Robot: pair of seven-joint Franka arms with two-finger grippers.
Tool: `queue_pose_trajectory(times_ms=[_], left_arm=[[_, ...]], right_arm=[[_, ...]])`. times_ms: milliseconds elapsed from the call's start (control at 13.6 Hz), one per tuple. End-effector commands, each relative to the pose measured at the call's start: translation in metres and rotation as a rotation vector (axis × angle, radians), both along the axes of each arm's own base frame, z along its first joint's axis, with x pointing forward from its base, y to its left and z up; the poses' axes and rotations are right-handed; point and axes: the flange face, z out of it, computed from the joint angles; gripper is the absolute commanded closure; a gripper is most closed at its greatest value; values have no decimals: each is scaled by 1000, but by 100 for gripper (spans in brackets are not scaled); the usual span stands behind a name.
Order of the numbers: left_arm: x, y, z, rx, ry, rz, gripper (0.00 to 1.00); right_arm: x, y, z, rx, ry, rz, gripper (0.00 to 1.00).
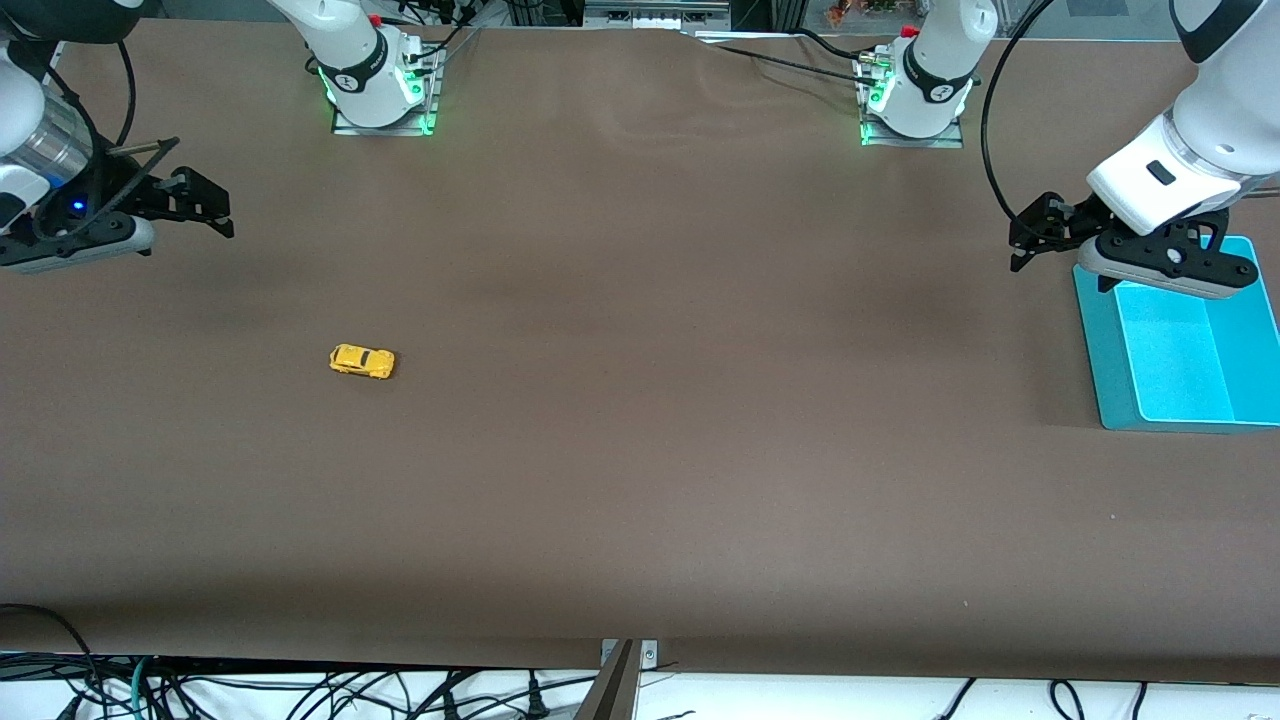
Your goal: Wind and store yellow beetle car
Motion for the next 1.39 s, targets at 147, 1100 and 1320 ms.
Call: queue_pose_trajectory(times_ms=[147, 1100, 1320], left_arm=[[-2, 0, 6, 17, -10, 5, 0], [-2, 0, 6, 17, -10, 5, 0], [-2, 0, 6, 17, -9, 5, 0]], right_arm=[[-4, -5, 10, -14, 60, -20, 0], [-10, -14, -5, -11, 80, -29, 0], [-12, -14, -17, -9, 74, -29, 0]])
